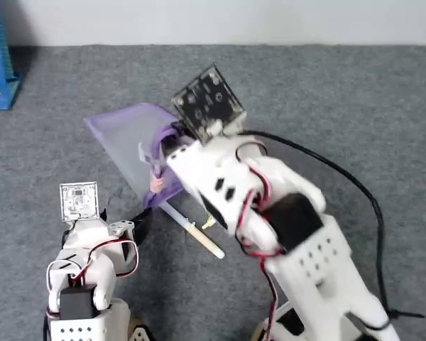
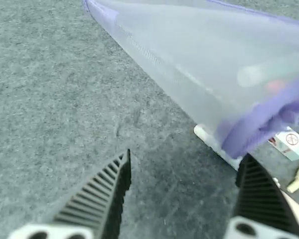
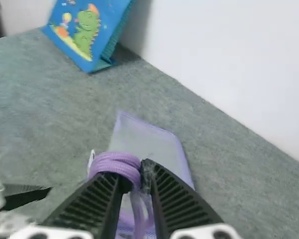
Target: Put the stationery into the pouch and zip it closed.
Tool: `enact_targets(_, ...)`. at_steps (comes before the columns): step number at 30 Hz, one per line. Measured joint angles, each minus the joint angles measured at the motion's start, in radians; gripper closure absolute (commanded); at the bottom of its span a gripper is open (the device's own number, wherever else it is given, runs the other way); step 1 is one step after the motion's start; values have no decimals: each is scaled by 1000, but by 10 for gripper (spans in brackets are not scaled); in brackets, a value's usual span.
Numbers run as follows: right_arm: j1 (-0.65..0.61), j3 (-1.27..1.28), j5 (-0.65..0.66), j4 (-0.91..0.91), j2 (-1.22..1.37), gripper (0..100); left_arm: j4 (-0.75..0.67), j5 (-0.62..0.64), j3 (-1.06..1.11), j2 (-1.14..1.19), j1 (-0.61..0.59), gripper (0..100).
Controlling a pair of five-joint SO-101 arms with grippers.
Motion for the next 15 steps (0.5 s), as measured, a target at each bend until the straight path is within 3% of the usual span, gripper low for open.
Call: enact_targets(15,-66,0,0,130,-103,991,-44,0,0,0,2,761)
